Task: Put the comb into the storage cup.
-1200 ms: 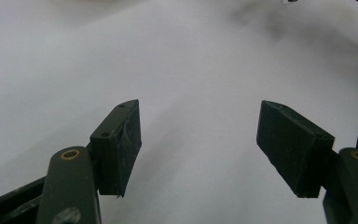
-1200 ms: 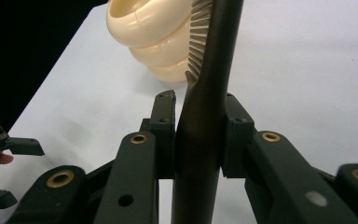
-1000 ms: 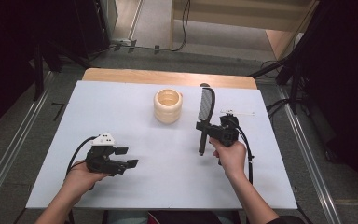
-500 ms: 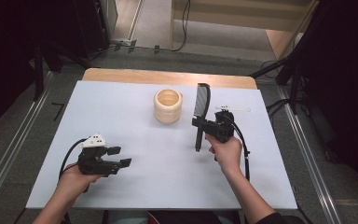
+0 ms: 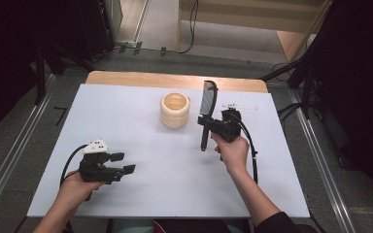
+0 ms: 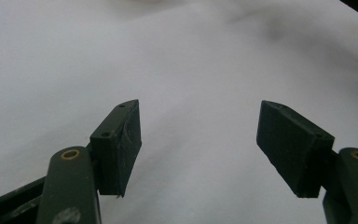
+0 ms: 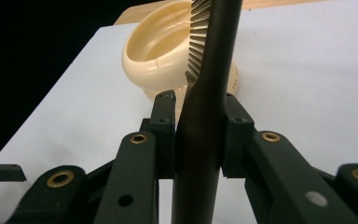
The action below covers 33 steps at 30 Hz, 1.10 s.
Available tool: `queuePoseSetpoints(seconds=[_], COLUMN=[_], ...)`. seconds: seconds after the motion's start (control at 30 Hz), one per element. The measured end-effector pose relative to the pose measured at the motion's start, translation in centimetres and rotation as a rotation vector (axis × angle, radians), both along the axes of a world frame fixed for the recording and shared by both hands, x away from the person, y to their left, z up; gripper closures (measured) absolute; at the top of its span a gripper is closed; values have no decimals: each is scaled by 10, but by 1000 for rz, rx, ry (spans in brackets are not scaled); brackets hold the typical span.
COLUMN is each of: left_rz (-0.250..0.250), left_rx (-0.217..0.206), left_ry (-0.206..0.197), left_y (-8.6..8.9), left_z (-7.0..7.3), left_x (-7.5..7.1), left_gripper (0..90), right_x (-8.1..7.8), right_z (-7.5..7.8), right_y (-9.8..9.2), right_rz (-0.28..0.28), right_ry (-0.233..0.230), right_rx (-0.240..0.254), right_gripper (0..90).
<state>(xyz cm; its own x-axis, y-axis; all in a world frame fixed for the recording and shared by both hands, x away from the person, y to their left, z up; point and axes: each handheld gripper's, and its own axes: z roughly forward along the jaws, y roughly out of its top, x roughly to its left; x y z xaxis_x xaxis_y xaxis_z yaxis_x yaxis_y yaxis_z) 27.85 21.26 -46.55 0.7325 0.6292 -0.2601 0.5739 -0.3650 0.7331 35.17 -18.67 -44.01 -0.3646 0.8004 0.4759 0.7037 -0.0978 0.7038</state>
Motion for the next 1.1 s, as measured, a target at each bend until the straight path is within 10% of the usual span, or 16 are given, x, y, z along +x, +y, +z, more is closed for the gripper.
queuePoseSetpoints(seconds=[1.1], left_rz=[2], left_rx=[-6], left_ry=[4], left_y=[2], left_z=[0], left_x=[2], left_gripper=[316], right_x=[34], right_z=[35], right_y=[17], right_rz=[-2], right_ry=[-30], right_rx=[27], right_gripper=[694])
